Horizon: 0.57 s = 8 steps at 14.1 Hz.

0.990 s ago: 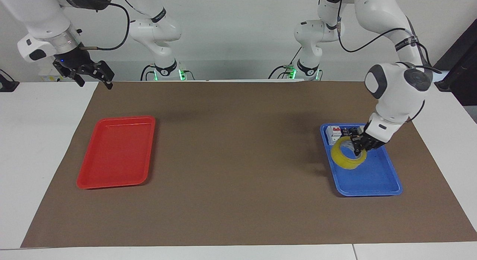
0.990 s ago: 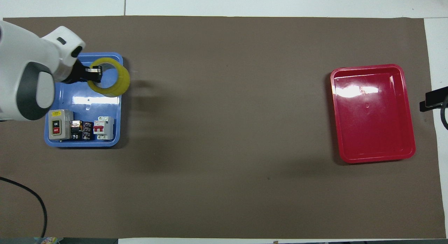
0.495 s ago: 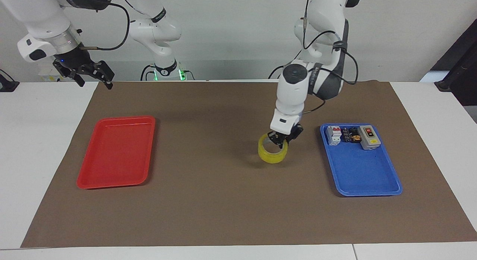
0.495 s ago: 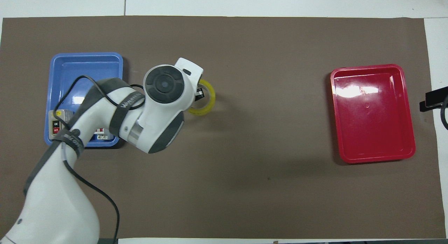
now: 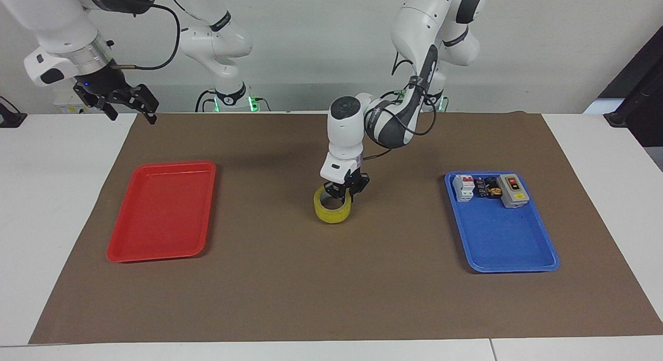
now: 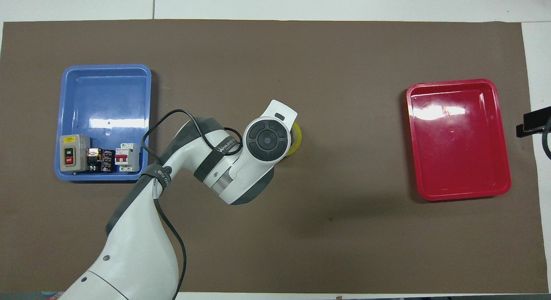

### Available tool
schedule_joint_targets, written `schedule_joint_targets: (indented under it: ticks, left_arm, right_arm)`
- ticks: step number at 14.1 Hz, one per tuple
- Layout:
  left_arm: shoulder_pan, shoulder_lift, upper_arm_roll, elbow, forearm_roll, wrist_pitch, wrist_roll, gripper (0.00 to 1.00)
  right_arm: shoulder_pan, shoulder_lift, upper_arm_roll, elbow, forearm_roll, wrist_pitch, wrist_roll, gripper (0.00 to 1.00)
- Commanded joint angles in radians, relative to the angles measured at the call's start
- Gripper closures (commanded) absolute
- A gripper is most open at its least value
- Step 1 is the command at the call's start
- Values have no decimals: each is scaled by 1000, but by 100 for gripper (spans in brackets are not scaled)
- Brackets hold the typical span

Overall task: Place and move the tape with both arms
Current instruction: 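Carry the yellow tape with the left gripper to the table center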

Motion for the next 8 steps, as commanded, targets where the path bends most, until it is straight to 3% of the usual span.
schedule_joint_targets:
  ticks: [1,2,3,4,8]
  left_arm:
    - [-24,6,13,-8,21,19,3,100]
    - [-22,4,15,-3,21,1,3,92]
    - [-22,4,16,1,21,-10,-2,30]
    - [-18,-9,16,-3,20,-15,1,0]
    - [51,-178,13,-49,20,-85,28,0]
  right_arm:
    - [-12,-19,3,-20,18,-5,-24,0]
    - [-12,-19,3,-20,18,-7,-23,0]
    - [-12,-19,3,-20,18,-7,-23,0]
    - [-12,-19,3,-20,18,-7,-23,0]
    - [-12,-19,3,-20,18,-7,-23,0]
